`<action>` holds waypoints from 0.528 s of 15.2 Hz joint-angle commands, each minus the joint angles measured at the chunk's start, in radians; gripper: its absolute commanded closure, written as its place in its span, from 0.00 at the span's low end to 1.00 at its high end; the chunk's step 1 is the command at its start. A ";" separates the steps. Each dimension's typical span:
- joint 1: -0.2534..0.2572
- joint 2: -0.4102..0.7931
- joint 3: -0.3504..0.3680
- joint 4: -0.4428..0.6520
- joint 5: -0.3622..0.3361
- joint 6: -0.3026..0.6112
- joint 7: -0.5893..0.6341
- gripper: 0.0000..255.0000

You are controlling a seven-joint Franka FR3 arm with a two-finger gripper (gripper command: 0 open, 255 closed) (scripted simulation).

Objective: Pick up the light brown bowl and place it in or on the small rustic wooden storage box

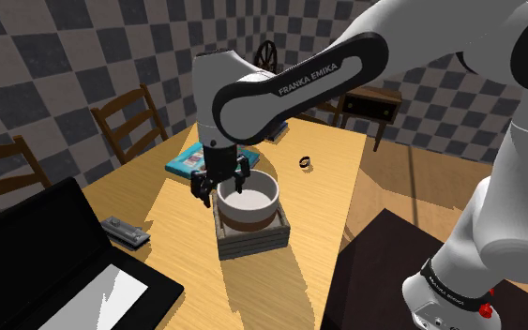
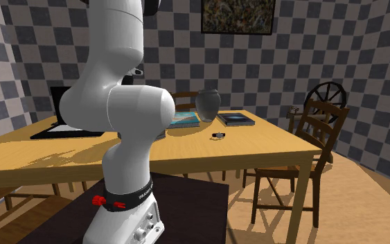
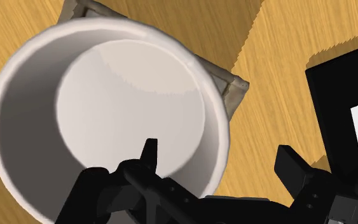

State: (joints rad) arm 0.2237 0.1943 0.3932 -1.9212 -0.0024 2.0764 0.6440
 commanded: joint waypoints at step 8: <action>-0.007 -0.033 0.000 0.049 0.014 -0.081 -0.011 0.00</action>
State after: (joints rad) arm 0.2165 0.1615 0.3935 -1.8726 0.0112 1.9963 0.6331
